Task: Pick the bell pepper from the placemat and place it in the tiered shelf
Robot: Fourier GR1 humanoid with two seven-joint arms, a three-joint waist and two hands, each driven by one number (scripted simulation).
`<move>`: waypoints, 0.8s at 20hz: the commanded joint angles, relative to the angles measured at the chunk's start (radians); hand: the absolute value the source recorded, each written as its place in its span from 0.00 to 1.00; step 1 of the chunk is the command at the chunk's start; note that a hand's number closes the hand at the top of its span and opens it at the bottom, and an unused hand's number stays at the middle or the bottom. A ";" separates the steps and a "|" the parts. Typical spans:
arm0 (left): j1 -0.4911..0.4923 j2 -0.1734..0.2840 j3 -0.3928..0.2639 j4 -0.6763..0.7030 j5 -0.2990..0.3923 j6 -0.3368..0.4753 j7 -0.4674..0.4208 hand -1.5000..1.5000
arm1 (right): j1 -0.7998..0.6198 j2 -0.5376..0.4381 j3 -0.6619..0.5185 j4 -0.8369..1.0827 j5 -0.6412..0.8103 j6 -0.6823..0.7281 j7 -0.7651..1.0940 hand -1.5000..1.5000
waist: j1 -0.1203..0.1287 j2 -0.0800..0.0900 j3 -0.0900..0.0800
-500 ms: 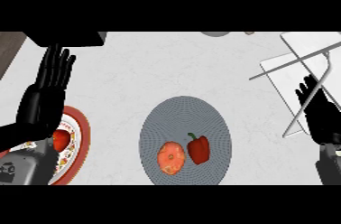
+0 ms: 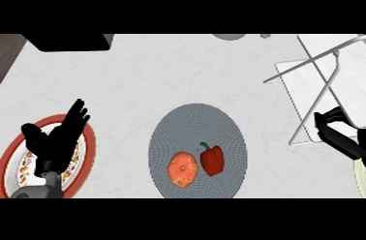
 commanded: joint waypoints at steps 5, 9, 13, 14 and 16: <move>0.030 -0.017 -0.007 0.020 0.007 0.013 0.148 0.50 | 0.237 0.025 0.072 -0.201 0.079 0.021 -0.091 0.00 | 0.017 -0.009 0.003; 0.039 -0.008 -0.005 0.043 0.005 -0.006 0.139 0.50 | 0.270 -0.087 0.120 -0.395 0.075 0.139 0.022 0.00 | 0.012 -0.010 0.001; 0.020 -0.016 -0.011 0.057 -0.012 -0.009 0.128 0.50 | 0.303 -0.162 0.103 -0.560 0.044 0.212 0.170 0.00 | 0.013 -0.009 0.001; 0.020 -0.024 0.001 0.085 0.007 -0.023 0.114 0.50 | 0.340 -0.138 0.167 -0.637 0.096 0.178 0.218 0.00 | 0.010 -0.009 0.000; 0.002 -0.004 0.006 0.054 0.000 -0.014 0.148 0.50 | 0.218 -0.138 0.222 -0.679 0.151 0.159 0.418 0.00 | 0.028 -0.007 0.000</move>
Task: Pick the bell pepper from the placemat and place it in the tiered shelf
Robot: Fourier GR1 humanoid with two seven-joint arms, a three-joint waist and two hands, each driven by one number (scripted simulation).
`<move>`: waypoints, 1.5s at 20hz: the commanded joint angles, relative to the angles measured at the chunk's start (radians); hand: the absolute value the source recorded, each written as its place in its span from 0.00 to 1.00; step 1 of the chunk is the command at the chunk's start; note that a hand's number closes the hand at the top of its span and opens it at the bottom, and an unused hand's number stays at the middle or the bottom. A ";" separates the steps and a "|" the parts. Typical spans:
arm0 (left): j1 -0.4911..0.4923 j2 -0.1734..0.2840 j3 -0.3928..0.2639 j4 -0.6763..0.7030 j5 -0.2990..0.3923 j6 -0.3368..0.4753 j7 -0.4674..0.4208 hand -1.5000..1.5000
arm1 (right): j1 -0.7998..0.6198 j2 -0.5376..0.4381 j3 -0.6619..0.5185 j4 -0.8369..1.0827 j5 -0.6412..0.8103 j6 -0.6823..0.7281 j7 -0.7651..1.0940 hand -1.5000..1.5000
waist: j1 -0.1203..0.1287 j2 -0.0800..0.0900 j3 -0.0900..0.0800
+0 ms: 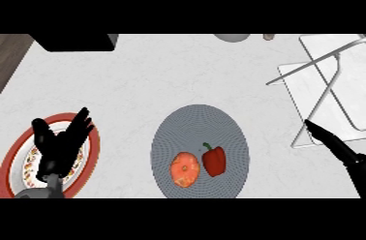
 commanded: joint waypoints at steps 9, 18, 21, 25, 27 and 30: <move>-0.012 -0.021 -0.011 0.058 -0.030 -0.009 -0.009 0.50 | -0.352 0.120 0.289 -0.181 0.354 -0.032 0.805 0.00 | 0.027 0.007 -0.005; -0.023 -0.002 0.027 0.081 -0.021 -0.031 -0.017 0.50 | -0.580 0.359 0.398 0.105 0.524 0.056 1.033 0.00 | 0.027 0.007 -0.004; -0.047 -0.024 0.018 0.063 -0.026 -0.006 0.019 0.50 | -0.585 0.375 0.424 0.093 0.519 0.140 1.090 0.00 | 0.018 0.005 -0.004; 0.034 -0.058 -0.014 0.018 -0.043 -0.001 0.000 0.50 | -0.569 0.454 0.480 0.165 0.617 0.126 1.087 0.00 | 0.017 0.004 -0.003; -0.009 -0.016 0.022 0.047 -0.027 -0.028 0.011 0.50 | -0.542 0.484 0.509 0.226 0.665 0.106 1.087 0.00 | 0.014 0.005 -0.003; -0.030 -0.009 0.043 0.058 -0.017 -0.034 0.018 0.50 | -0.511 0.500 0.483 0.221 0.685 0.119 1.089 0.00 | 0.010 0.005 -0.003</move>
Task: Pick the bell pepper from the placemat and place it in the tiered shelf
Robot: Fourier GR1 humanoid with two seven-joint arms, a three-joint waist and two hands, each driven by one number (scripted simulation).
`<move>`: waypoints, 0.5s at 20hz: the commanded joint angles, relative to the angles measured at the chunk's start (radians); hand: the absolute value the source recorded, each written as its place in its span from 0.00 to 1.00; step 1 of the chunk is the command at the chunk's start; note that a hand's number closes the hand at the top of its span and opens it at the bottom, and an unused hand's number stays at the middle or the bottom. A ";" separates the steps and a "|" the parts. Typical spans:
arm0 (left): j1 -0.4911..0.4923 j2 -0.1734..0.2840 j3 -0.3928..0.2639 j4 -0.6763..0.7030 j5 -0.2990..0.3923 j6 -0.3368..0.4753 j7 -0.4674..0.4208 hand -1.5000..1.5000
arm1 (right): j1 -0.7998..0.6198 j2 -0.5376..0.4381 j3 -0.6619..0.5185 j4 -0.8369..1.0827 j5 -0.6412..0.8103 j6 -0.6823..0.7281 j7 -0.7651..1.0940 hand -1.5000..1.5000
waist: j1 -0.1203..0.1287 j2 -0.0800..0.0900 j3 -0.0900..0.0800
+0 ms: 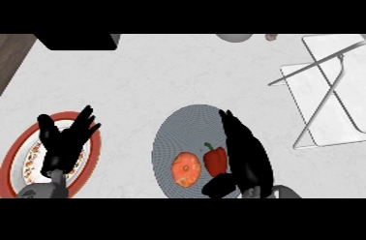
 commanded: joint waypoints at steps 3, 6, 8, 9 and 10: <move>-0.009 0.005 0.027 0.022 0.010 -0.003 0.027 0.50 | 0.041 0.041 0.020 -0.004 0.122 0.045 0.160 0.00 | -0.006 0.002 -0.004; 0.027 -0.010 0.007 0.035 -0.021 -0.007 -0.022 0.50 | -0.003 0.155 0.025 0.071 0.182 0.056 0.183 0.00 | 0.000 0.003 -0.004; -0.074 0.006 0.048 0.108 0.004 -0.018 0.006 0.50 | 0.014 0.184 0.028 0.156 0.218 0.016 0.118 0.00 | -0.005 0.006 -0.004; -0.005 0.008 0.036 0.006 0.007 -0.005 0.054 0.50 | 0.100 0.102 0.004 0.034 0.193 0.052 0.109 0.00 | -0.005 0.002 -0.003; 0.016 0.015 0.024 -0.055 0.000 -0.009 0.074 0.50 | 0.035 0.190 0.001 0.105 0.226 0.052 0.131 0.00 | 0.002 0.002 -0.003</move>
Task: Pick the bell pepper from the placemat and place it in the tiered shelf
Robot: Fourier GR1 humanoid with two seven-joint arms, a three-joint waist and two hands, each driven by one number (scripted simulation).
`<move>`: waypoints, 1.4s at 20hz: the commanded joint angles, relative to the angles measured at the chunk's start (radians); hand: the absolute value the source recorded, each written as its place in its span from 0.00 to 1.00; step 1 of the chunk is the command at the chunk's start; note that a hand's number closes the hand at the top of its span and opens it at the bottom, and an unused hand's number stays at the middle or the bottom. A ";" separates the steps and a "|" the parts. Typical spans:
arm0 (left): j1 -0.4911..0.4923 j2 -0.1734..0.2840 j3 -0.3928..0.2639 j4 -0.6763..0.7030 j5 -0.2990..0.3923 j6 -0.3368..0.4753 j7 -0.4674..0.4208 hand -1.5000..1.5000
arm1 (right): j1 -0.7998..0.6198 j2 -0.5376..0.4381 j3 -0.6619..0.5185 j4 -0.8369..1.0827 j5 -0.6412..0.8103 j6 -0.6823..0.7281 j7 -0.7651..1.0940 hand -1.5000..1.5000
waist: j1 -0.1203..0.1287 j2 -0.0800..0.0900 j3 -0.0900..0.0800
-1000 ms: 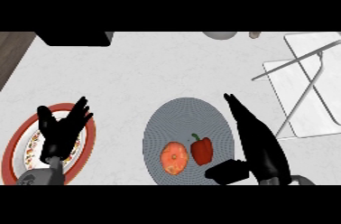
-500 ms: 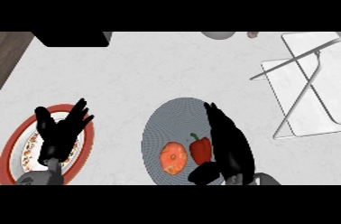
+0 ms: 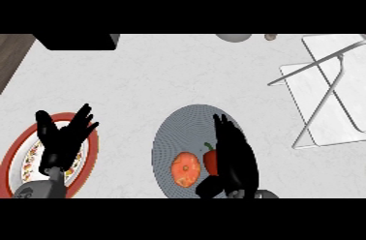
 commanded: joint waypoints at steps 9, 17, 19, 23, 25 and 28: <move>0.081 -0.032 -0.025 -0.073 -0.037 0.009 0.018 0.50 | 0.041 0.109 -0.065 0.229 0.159 -0.036 -0.007 0.00 | 0.006 0.003 -0.002; 0.042 -0.005 0.063 0.054 -0.011 -0.067 -0.055 0.50 | 0.015 0.115 -0.183 0.318 0.187 -0.041 -0.141 0.00 | 0.003 0.003 -0.002; 0.031 -0.051 0.014 0.011 -0.057 -0.015 -0.017 0.50 | 0.058 0.115 -0.123 0.346 0.202 -0.155 -0.157 0.00 | 0.002 0.003 -0.002; 0.017 -0.043 0.030 -0.039 -0.065 -0.001 0.042 0.50 | -0.023 0.116 -0.172 0.407 0.148 -0.158 -0.182 0.00 | 0.004 0.003 -0.002; 0.038 -0.046 0.032 -0.046 -0.050 -0.040 0.039 0.50 | 0.030 0.116 -0.072 0.327 0.174 -0.156 -0.105 0.00 | 0.003 0.002 -0.002; 0.005 -0.082 0.027 0.010 -0.083 -0.004 -0.002 0.50 | -0.042 0.116 -0.120 0.449 0.099 -0.173 -0.206 0.00 | 0.004 0.003 -0.002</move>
